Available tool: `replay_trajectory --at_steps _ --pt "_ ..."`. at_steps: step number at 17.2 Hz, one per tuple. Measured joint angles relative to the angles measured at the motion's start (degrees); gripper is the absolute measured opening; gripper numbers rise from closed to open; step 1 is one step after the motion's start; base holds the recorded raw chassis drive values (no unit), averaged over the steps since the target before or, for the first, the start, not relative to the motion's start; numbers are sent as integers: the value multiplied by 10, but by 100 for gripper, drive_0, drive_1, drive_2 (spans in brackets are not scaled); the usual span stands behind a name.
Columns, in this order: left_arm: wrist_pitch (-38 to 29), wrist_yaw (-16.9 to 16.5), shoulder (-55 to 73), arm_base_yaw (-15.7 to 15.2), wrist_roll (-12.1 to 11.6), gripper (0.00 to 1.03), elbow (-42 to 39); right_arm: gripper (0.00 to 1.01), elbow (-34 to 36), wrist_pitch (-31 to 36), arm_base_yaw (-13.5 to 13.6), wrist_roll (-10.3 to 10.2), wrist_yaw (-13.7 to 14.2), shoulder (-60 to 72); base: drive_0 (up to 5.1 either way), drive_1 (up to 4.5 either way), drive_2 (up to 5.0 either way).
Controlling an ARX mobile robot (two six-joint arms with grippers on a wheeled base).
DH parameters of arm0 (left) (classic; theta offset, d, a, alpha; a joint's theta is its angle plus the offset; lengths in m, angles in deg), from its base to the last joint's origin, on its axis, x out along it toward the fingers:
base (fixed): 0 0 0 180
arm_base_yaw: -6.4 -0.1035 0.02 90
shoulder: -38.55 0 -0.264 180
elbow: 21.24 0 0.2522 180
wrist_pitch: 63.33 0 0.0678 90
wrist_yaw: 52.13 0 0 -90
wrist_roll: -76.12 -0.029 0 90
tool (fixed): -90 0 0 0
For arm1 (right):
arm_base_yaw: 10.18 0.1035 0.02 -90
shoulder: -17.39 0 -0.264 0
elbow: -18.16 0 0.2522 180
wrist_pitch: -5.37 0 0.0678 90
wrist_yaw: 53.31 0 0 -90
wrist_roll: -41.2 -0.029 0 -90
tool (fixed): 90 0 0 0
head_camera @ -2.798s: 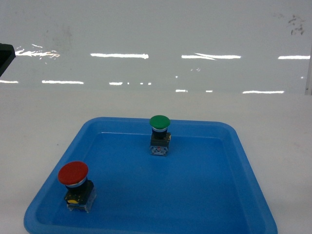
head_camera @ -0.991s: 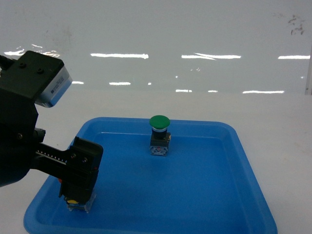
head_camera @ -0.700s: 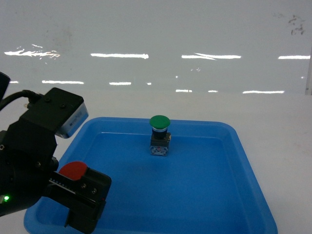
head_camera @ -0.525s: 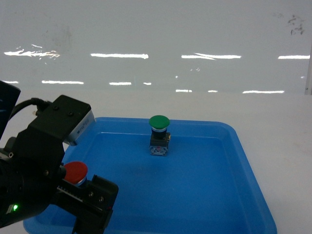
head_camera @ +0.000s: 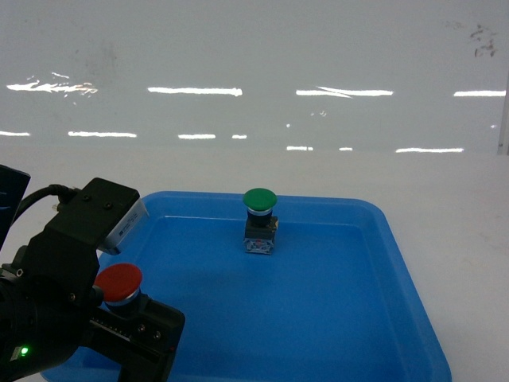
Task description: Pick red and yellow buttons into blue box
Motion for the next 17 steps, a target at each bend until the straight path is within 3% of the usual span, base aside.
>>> replay_trajectory --at_steps 3,5,11,12,17 --pt "-25 -15 19 -10 -2 98 3 29 0 0 0 0 0 0 0 0 0" --pt "-52 -15 33 -19 -3 89 3 29 0 0 0 0 0 0 0 0 0" --pt "-88 -18 57 -33 0 33 0 29 0 0 0 0 0 0 0 0 0" --pt "-96 -16 57 -33 1 27 -2 29 0 0 0 0 0 0 0 0 0" --pt "-119 -17 47 -34 2 26 -21 29 0 0 0 0 0 0 0 0 0"
